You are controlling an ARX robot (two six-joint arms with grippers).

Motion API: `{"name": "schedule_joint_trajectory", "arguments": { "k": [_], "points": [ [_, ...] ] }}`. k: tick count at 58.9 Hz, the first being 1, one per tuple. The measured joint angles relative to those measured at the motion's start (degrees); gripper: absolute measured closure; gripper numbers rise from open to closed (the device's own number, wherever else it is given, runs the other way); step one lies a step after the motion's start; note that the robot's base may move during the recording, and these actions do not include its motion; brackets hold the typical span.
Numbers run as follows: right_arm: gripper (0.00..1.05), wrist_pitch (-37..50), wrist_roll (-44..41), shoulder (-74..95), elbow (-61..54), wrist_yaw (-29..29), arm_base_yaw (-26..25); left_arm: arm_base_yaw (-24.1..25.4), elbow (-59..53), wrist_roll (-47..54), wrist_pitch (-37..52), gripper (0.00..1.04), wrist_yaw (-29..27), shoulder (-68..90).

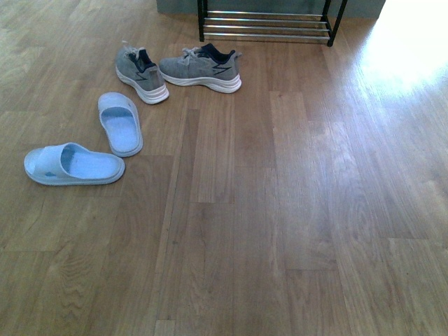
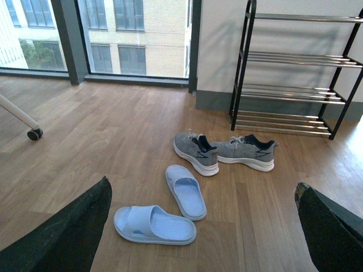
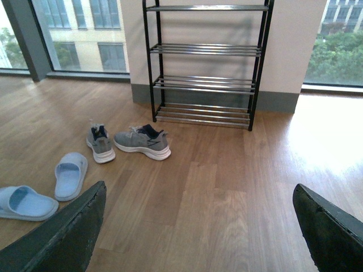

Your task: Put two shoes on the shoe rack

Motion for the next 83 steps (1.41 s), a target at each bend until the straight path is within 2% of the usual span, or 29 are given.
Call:
{"name": "schedule_joint_trajectory", "arguments": {
  "k": [83],
  "points": [
    [0.09, 0.0, 0.0, 0.0, 0.0, 0.0, 0.02, 0.0, 0.0, 0.0, 0.0, 0.09, 0.0, 0.0]
  ]
}}
